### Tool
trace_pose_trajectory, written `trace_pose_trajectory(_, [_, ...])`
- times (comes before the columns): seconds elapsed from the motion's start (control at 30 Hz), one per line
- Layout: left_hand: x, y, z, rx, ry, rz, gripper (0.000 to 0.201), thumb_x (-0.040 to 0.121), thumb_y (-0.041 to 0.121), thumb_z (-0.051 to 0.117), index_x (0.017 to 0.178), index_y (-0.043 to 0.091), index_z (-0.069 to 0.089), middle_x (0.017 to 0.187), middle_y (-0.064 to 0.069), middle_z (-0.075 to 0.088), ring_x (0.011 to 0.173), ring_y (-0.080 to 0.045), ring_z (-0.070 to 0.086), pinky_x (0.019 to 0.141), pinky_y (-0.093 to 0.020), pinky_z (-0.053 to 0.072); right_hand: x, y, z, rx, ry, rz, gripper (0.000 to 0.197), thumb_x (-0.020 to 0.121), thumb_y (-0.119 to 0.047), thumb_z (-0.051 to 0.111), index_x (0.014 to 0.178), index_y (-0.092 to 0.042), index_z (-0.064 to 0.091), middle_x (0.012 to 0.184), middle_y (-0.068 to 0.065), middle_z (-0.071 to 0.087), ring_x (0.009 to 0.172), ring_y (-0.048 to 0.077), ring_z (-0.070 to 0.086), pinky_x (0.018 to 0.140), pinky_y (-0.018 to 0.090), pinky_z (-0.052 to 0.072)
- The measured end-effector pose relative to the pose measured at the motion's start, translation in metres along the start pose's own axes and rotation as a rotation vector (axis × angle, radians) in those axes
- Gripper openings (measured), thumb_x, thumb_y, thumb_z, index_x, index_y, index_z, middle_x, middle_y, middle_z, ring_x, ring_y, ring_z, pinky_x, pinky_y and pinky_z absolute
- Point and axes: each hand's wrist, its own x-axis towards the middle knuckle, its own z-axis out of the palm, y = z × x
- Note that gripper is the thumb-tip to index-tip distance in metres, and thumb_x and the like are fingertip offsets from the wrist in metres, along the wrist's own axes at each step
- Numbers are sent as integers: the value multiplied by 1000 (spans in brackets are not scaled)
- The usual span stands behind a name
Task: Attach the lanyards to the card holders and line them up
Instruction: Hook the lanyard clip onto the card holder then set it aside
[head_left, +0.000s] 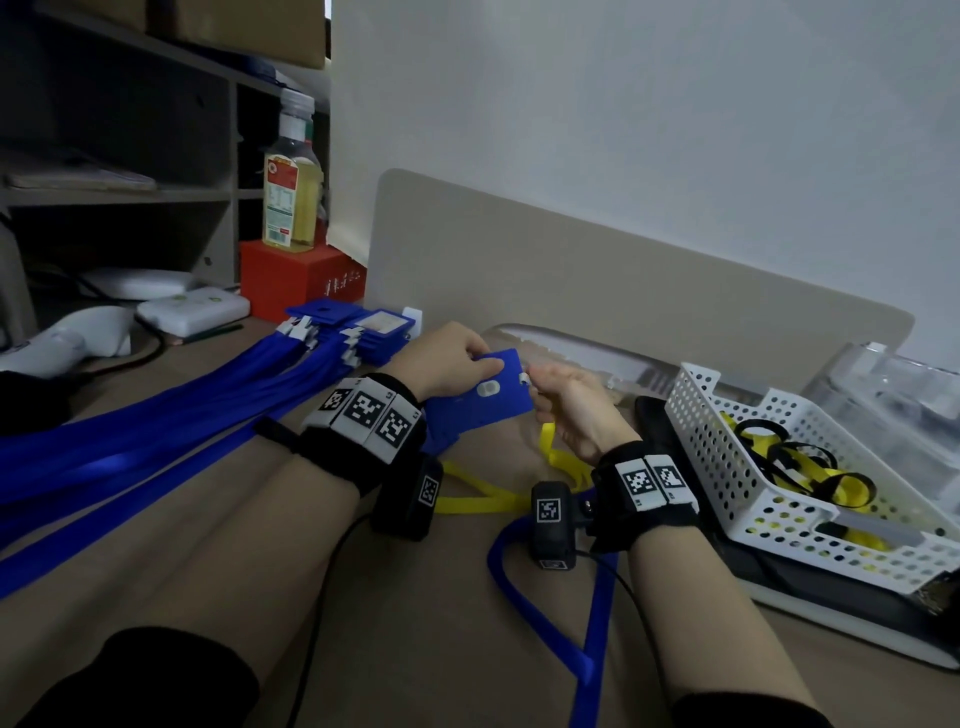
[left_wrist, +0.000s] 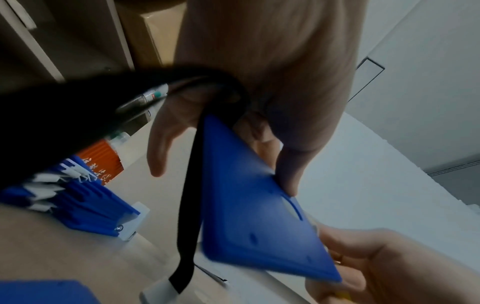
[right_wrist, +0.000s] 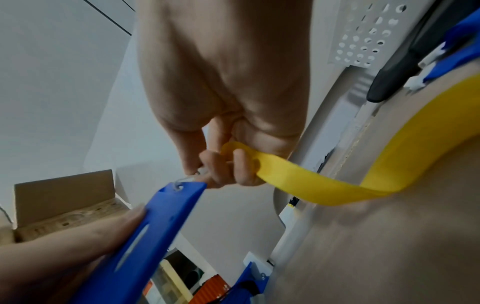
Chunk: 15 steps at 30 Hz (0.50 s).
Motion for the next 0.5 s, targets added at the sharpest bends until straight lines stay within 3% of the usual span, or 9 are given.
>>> trace_pose_trajectory(0.07, [-1, 0, -1, 58, -5, 1, 32, 95, 37, 53, 106, 10, 69, 107, -14, 68, 99, -27, 63, 83, -39, 51, -1, 2, 2, -18, 31, -42, 18, 98, -6, 47, 91, -3, 63, 57, -2, 53, 51, 8, 39, 47, 19, 28])
trace_pose_trajectory(0.17, [-1, 2, -3, 118, -5, 2, 31, 95, 40, 52, 107, 16, 69, 105, -8, 69, 96, -23, 63, 83, -40, 51, -3, 3, 5, -29, 24, -86, 21, 99, -7, 44, 92, -6, 64, 53, -7, 52, 50, 4, 40, 48, 17, 29])
trace_pose_trajectory(0.23, [-1, 6, -3, 78, -17, 20, 31, 96, 38, 52, 109, 15, 68, 103, -3, 67, 92, -18, 62, 79, -35, 51, -5, 0, 7, 34, -9, -89, 27, 101, -8, 38, 93, -6, 64, 53, -6, 49, 47, 3, 38, 48, 17, 29])
trace_pose_trajectory(0.3, [-2, 10, -2, 6, -27, 32, 28, 96, 35, 52, 110, 15, 67, 100, -1, 64, 87, -14, 59, 69, -25, 47, -7, -5, 10, 143, -58, -64, 31, 102, -9, 32, 100, -2, 63, 64, 0, 57, 52, 6, 48, 49, 17, 39])
trace_pose_trajectory(0.37, [0, 11, -1, 2, -23, 51, 28, 96, 34, 53, 108, 14, 69, 103, -5, 66, 86, -15, 58, 63, -20, 43, -8, -7, 14, 197, -100, -35, 31, 102, -9, 32, 113, 5, 58, 85, 9, 66, 69, 15, 61, 59, 22, 50])
trace_pose_trajectory(0.43, [0, 9, -1, 32, -16, 42, 30, 97, 34, 53, 108, 12, 69, 107, -7, 67, 89, -18, 59, 63, -23, 42, -8, -4, 16, 123, -82, -35, 34, 102, -11, 33, 122, 7, 54, 92, 11, 64, 74, 20, 58, 60, 26, 45])
trace_pose_trajectory(0.5, [1, 7, -2, 53, -5, 31, 32, 97, 34, 52, 110, 11, 69, 108, -8, 67, 93, -20, 61, 71, -28, 46, -8, -3, 16, 20, -73, -57, 32, 103, -14, 34, 120, 0, 57, 88, 8, 63, 68, 17, 53, 54, 24, 36])
